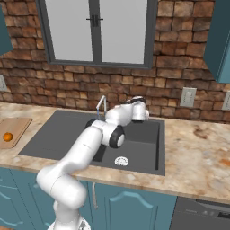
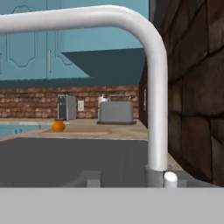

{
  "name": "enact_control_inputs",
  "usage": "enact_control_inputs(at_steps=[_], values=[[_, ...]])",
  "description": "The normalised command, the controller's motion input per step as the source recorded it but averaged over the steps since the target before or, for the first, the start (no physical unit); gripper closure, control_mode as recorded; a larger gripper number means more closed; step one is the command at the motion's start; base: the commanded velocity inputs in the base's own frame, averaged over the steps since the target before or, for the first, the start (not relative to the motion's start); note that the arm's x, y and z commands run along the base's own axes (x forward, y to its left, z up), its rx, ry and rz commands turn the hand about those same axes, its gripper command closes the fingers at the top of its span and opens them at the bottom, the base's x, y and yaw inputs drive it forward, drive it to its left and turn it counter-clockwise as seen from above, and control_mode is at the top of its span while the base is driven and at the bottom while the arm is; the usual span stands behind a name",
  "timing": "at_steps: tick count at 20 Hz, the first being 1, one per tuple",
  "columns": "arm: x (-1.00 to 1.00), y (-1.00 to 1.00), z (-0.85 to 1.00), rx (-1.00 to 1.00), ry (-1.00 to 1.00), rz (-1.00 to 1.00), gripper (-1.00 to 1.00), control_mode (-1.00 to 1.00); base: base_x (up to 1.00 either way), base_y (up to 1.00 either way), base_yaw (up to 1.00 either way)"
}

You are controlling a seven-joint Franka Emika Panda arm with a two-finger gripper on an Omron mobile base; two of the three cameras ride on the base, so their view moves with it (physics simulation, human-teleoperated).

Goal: Pick the tangerine from the sink and place it on the cutting board to airdry. Then turn off the sink faucet.

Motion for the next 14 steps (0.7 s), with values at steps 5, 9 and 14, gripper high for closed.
enact_control_inputs(at_steps=[5,9,14], values=[[0.12,0.82,0.97,-0.24,-0.13,0.03,1.00,-1.00,0.00,0.00,0.00],[0.03,0.84,1.00,-0.20,-0.16,0.05,1.00,-1.00,0.00,0.00,0.00],[0.03,0.96,0.99,-0.19,-0.19,0.02,1.00,-1.00,0.00,0.00,0.00]])
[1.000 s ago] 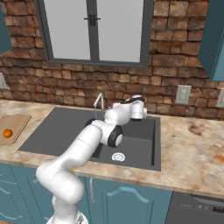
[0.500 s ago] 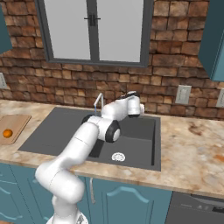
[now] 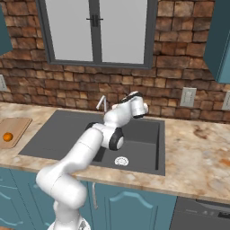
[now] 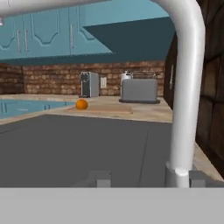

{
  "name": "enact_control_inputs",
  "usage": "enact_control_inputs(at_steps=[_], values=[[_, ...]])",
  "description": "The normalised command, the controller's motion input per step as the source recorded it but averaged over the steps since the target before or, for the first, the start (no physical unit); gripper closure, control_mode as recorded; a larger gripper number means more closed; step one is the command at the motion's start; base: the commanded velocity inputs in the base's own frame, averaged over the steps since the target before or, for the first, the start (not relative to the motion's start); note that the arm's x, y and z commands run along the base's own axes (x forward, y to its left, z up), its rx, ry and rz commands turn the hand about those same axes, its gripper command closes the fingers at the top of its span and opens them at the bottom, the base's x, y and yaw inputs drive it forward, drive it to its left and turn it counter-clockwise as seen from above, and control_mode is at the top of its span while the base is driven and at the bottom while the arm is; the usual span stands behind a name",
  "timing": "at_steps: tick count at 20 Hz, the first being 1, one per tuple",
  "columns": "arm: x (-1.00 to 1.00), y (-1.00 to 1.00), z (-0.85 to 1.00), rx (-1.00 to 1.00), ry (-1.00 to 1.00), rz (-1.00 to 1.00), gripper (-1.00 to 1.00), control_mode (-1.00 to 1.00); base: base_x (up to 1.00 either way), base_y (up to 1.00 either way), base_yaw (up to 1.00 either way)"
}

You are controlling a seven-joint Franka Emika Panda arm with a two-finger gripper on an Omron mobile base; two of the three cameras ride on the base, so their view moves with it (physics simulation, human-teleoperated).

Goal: Pick the tangerine from the sink and place it on the cutting board to airdry. Then turn off the sink faucet.

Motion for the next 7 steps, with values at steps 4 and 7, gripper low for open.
enact_control_inputs(at_steps=[4,7], values=[[0.02,1.00,0.79,-0.24,-0.24,0.00,1.00,-1.00,0.00,0.00,0.00],[0.00,1.00,0.60,-0.28,-0.28,0.00,1.00,-1.00,0.00,0.00,0.00]])
